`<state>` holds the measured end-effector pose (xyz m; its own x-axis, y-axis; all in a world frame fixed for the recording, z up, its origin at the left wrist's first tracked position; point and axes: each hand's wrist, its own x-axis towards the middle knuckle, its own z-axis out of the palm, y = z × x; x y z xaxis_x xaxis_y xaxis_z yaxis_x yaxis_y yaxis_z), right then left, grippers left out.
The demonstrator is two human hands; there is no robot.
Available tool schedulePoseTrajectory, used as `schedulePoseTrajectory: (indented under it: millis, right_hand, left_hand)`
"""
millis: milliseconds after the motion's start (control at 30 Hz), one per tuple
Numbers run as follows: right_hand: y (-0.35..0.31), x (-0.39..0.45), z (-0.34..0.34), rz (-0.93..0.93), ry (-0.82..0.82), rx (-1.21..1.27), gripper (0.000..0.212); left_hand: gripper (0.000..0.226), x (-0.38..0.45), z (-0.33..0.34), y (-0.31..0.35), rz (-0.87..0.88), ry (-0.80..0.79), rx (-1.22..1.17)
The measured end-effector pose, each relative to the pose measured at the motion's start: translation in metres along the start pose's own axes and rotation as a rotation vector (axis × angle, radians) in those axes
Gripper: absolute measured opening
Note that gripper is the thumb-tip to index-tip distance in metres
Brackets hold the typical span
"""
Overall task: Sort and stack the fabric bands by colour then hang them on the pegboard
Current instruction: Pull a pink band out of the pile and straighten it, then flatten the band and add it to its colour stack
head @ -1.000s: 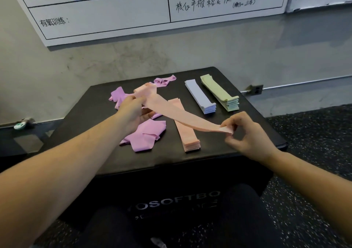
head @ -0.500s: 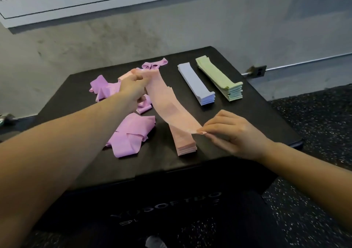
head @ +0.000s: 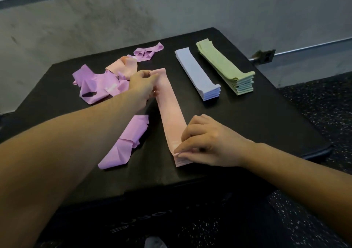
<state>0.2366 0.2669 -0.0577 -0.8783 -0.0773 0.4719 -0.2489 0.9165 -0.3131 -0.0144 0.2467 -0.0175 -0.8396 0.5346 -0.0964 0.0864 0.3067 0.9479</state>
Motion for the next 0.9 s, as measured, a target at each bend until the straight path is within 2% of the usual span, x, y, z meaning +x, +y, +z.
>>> schedulePoseTrajectory:
  millis: [200, 367, 567, 700, 800, 900]
  right_hand:
    - [0.006, -0.007, 0.012, 0.104, -0.086, 0.102, 0.022]
    - [0.004, -0.006, 0.013, 0.12, -0.117, 0.15, 0.018]
    - [0.003, -0.006, 0.011, 0.234, 0.075, 0.299, 0.021]
    - [0.003, -0.005, 0.008, 0.399, 0.15, 0.426, 0.019]
    - [0.003, 0.0, 0.006, 0.533, 0.188, 0.532, 0.019]
    - [0.004, 0.008, 0.0, 0.588, 0.198, 0.506, 0.025]
  left_hand:
    - [0.013, 0.016, 0.006, -0.012, -0.087, 0.012, 0.014]
    - [0.016, 0.024, 0.013, -0.019, -0.082, 0.036, 0.03]
    - [0.037, 0.024, 0.004, -0.012, -0.024, 0.076, 0.041]
    - [0.028, 0.011, -0.02, -0.005, 0.047, 0.055, 0.033]
    - [0.019, 0.002, -0.046, -0.005, 0.148, 0.021, 0.162]
    - [0.018, -0.006, -0.078, -0.017, 0.284, 0.014, 0.318]
